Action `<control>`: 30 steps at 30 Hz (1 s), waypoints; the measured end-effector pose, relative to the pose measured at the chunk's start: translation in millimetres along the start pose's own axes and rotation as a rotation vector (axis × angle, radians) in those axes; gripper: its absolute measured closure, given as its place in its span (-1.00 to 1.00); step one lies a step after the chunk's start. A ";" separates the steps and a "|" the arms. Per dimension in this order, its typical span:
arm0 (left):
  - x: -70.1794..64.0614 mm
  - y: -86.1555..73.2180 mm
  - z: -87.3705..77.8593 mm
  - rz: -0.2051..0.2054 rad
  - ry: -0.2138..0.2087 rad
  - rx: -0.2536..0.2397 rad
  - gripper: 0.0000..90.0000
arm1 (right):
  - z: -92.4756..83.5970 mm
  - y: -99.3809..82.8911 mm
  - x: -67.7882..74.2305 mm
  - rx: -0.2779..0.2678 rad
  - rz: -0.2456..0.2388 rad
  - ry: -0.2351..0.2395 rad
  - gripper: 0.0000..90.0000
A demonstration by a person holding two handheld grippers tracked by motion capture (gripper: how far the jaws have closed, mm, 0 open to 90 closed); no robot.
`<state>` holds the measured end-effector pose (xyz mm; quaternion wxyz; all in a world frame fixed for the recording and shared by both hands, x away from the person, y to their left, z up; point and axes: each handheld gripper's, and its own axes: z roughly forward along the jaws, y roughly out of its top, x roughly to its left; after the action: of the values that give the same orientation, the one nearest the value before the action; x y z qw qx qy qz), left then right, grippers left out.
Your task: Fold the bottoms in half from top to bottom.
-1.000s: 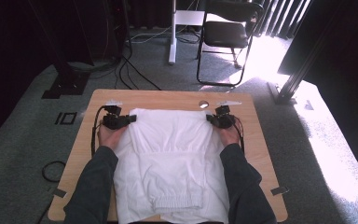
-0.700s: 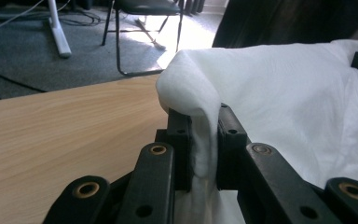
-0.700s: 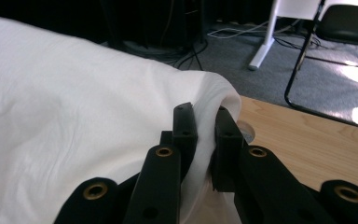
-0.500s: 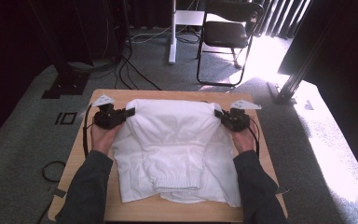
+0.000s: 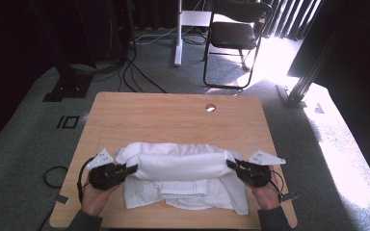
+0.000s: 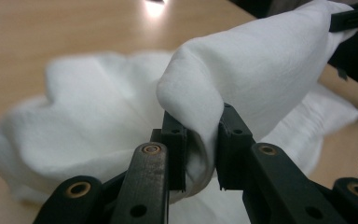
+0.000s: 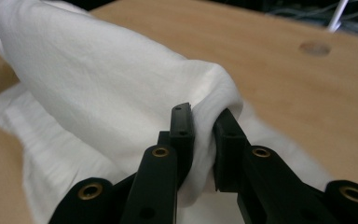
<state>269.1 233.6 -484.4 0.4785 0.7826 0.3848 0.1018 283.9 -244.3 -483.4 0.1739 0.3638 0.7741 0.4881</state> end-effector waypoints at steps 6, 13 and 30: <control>-4.4 -31.7 22.6 -0.030 -0.013 0.130 0.69 | 7.6 -46.7 15.9 0.144 0.042 0.054 0.77; -2.0 -44.4 49.2 -0.040 0.013 0.178 0.67 | 27.2 -61.4 16.5 0.218 0.031 0.053 0.75; 40.7 15.4 86.9 -0.100 0.163 0.074 0.31 | 74.4 -23.6 -32.1 0.190 0.100 -0.147 0.23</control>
<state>350.5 200.0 -525.4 0.4208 0.7686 0.4648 0.1269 342.7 -227.1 -541.4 0.1703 0.4514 0.7828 0.3929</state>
